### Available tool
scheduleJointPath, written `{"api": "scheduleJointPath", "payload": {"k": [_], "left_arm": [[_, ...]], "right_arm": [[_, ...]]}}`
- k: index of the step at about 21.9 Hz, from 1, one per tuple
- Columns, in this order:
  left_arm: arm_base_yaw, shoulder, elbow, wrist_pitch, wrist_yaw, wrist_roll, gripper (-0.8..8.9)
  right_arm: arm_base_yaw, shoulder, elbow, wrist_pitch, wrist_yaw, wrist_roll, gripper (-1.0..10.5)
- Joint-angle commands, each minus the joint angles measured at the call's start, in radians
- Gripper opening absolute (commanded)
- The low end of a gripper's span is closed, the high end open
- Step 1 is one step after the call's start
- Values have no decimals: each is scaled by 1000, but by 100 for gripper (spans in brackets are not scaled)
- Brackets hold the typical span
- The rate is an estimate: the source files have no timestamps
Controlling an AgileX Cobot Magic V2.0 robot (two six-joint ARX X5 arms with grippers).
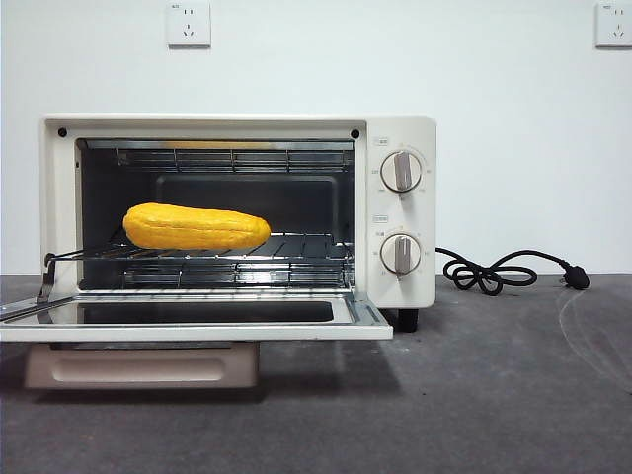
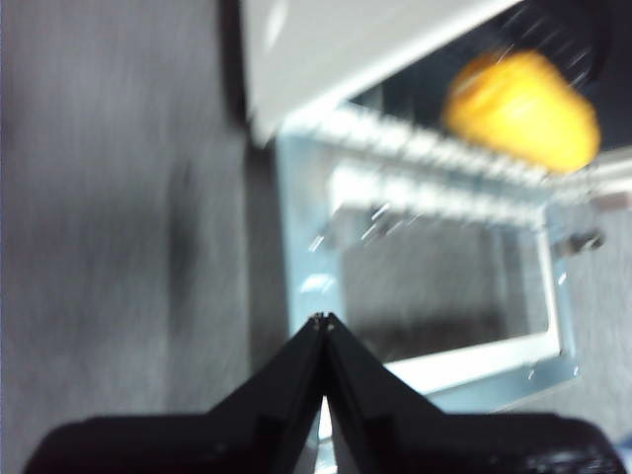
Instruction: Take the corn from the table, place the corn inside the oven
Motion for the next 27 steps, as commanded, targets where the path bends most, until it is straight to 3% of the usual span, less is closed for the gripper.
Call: {"api": "scheduleJointPath", "payload": {"k": [1,7,17,22,27], "left_arm": [[3,93,-11,-18,0,31,-8],[-17,260,-11,-21,-57,34,-8],[-140,326,-11,-15,-84,42,-8],[-150,326,-11,-37,16,65,-8],[-122,326,-11,-16,266,64,-8]], "right_arm": [[0,5,0,6,-4,4,-11],[0,5,0,5,-4,4,-11],[0,5,0,5,-4,4,-10],[0,5,0,1,-4,4,-10],[0,5,0,-16,-4,4,-10]]}}
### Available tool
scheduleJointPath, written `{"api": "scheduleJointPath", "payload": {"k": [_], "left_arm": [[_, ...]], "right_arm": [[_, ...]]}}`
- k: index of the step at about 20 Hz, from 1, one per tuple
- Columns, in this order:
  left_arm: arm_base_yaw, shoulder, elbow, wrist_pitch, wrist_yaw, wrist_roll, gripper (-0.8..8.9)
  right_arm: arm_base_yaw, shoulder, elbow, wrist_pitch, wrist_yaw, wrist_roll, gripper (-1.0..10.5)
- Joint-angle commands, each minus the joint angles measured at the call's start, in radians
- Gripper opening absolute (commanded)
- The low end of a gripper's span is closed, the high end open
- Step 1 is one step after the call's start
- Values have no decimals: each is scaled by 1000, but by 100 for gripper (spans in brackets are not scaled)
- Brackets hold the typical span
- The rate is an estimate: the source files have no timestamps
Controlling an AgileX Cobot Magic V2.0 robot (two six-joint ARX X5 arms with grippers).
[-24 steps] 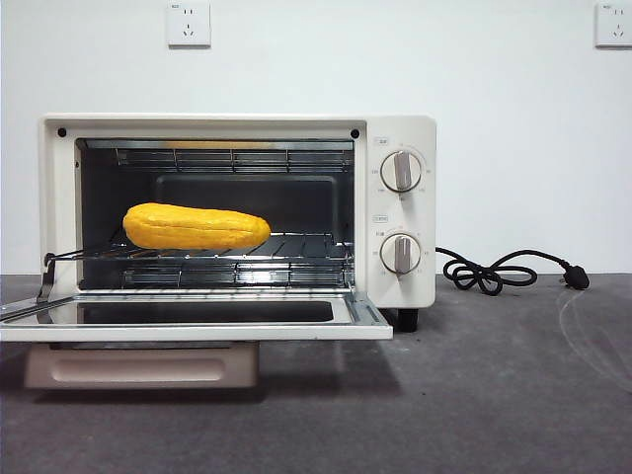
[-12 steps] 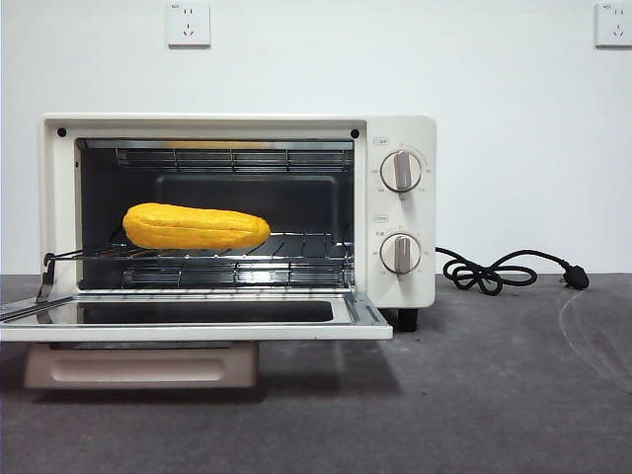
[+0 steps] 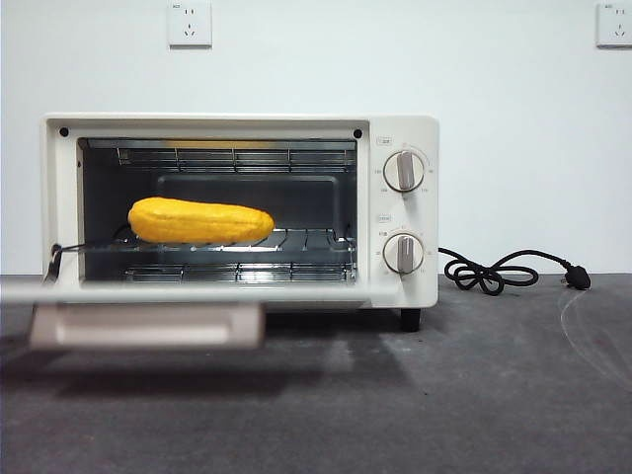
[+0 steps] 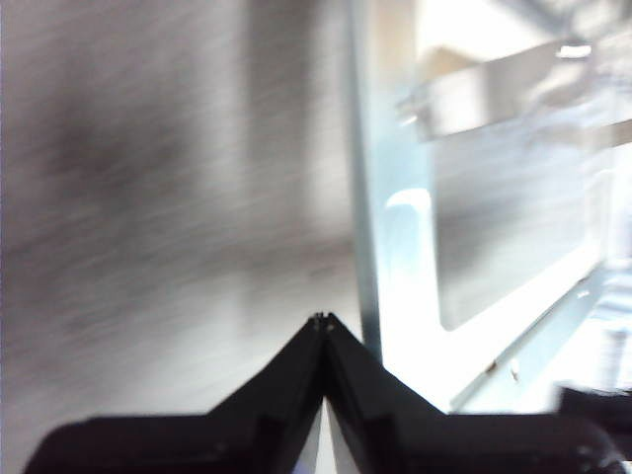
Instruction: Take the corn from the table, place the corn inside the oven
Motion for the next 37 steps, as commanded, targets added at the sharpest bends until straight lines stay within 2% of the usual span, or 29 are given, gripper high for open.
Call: {"api": "scheduleJointPath", "payload": {"k": [1,6,8,10,11,13,15,17,20,25,28,33,37], "left_arm": [[7,5,-9,11,183,3,-8],[71,0,-9,69,393,-15,-8],[99,-23,-9,134,423,-51,-8],[135,-67,-9,241,415,-130,-8],[151,-94,-9,312,392,-202,-8],[176,-154,-9,462,248,-370,-8],[182,-209,-9,574,135,-494,-8],[174,-249,-9,649,136,-566,-8],[143,-296,-9,663,140,-587,-8],[87,-366,-9,656,211,-590,-8],[44,-423,-9,636,198,-590,-8],[-21,-550,-9,607,87,-609,-8],[-77,-672,-9,570,-98,-639,-8]], "right_arm": [[0,5,0,2,-4,4,-10],[0,5,0,-1,-4,4,-10],[0,5,0,-6,-4,4,-10],[0,5,0,-7,-4,4,-10],[0,5,0,-6,-4,4,-10],[0,5,0,-5,-4,4,-10],[0,5,0,-5,-4,4,-10],[0,5,0,-5,-4,4,-10],[0,5,0,-5,-4,4,-10],[0,5,0,-5,-5,5,-10],[1,5,0,-5,-5,5,-10],[1,5,0,6,-5,17,-9],[1,5,0,6,-5,16,-8]]}}
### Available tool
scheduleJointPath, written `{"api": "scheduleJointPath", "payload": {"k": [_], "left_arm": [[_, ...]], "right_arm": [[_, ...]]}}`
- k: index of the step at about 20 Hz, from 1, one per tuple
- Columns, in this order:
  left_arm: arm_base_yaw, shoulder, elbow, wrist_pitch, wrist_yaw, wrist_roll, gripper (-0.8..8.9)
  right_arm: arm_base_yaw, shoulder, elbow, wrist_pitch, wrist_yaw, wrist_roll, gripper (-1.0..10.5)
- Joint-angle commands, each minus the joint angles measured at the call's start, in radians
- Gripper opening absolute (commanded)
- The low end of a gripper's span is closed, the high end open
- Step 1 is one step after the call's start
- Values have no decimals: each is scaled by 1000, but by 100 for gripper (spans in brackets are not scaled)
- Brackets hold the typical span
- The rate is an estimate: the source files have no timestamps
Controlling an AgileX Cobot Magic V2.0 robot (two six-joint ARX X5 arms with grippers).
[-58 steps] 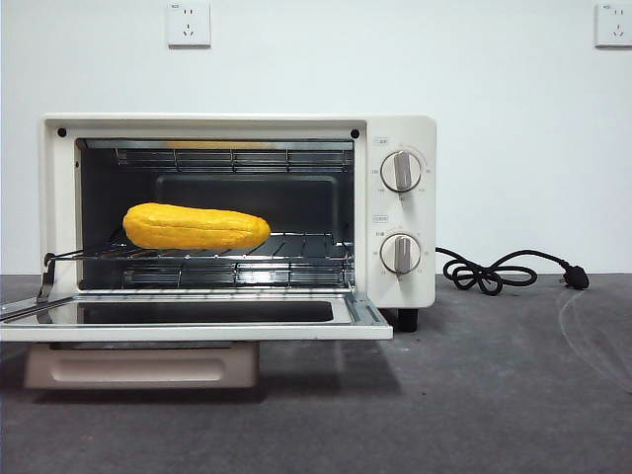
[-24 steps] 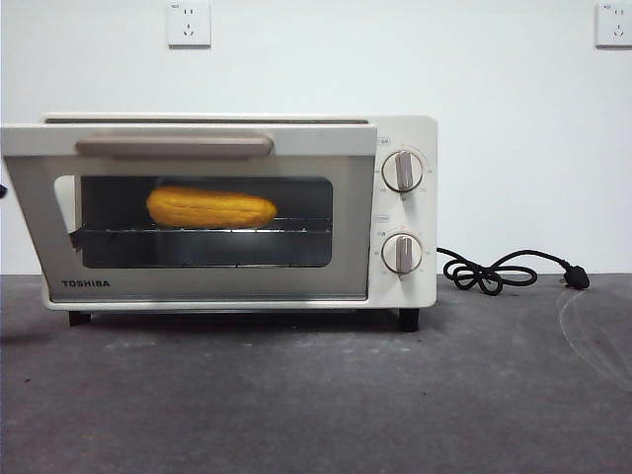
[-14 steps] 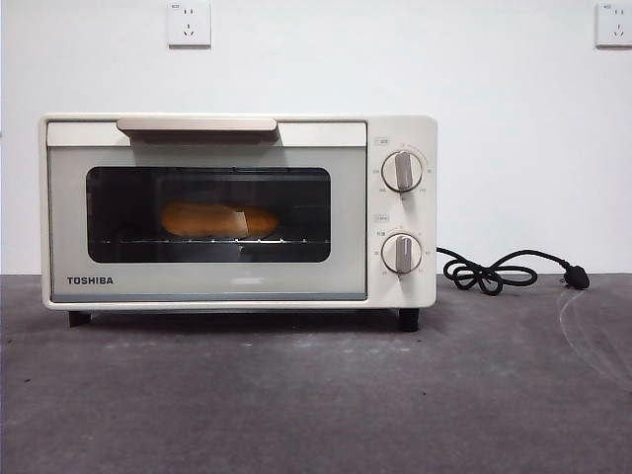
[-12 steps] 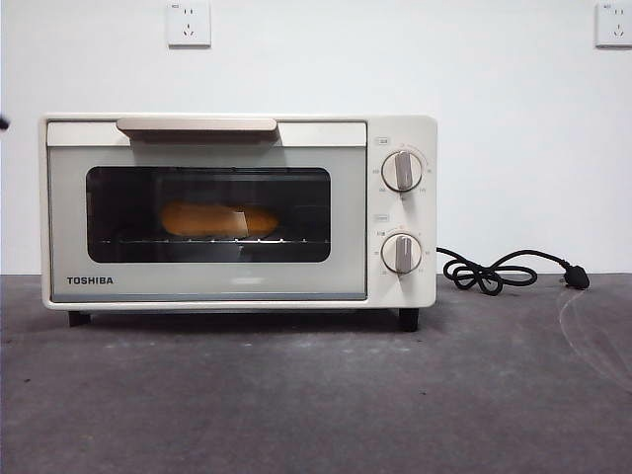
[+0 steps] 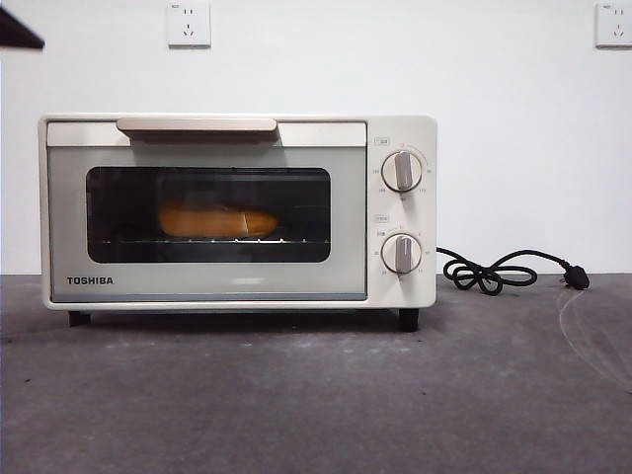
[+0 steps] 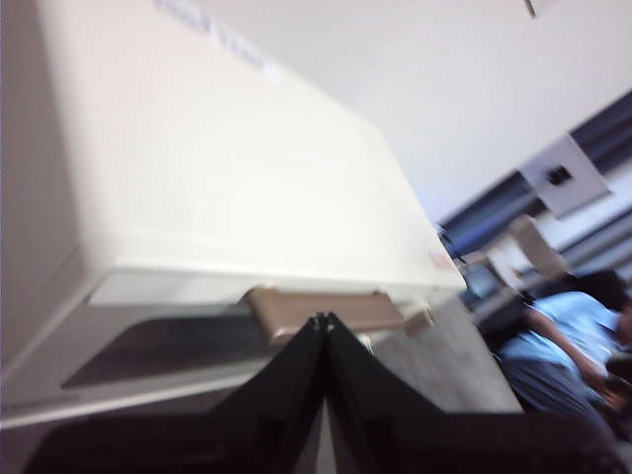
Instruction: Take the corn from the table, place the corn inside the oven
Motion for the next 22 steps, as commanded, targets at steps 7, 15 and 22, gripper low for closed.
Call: {"api": "scheduleJointPath", "payload": {"k": [7,15,22], "left_arm": [[-147,-227,-5,-226,-568,32,-8],[-282,-291,-5,-303,-713,94,-4],[-294,-263,-5,-304,-713,94,-4]], "right_arm": [[1,5,0,19,-4,27,-8],[1,5,0,38,-3,59,-2],[1,5,0,39,51,59,-2]]}}
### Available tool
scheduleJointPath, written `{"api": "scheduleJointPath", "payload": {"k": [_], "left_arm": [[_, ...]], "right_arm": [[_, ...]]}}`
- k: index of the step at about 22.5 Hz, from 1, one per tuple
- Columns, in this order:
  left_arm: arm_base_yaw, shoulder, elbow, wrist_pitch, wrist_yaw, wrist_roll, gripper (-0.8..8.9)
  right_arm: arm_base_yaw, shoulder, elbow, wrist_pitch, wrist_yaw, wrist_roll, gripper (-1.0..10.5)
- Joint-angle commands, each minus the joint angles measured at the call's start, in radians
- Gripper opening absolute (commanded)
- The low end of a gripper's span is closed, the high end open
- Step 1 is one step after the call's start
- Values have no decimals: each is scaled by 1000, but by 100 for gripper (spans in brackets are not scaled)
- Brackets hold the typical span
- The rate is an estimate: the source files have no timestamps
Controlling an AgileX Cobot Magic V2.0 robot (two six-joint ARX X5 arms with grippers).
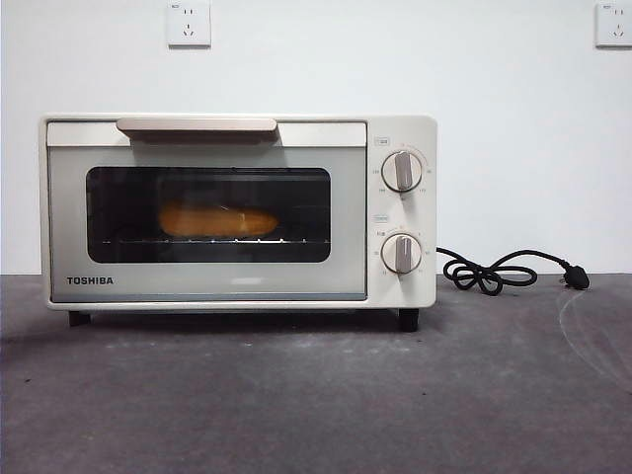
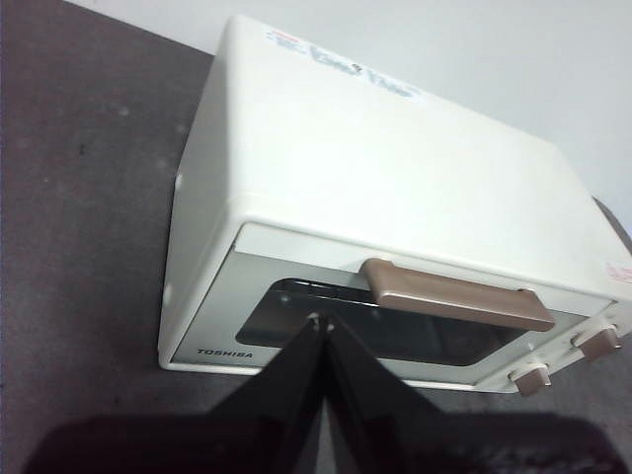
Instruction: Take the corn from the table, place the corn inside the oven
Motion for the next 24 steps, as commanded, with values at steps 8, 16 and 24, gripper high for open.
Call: {"api": "scheduleJointPath", "payload": {"k": [8,16,24], "left_arm": [[-3,106,-5,7,-5,19,-4],[3,87,-5,-19,-1,39,-4],[-27,-158,-55,217,-47,348,-4]], "right_arm": [[1,5,0,6,174,7,-2],[1,5,0,6,308,7,-2],[1,5,0,6,358,7,-2]]}}
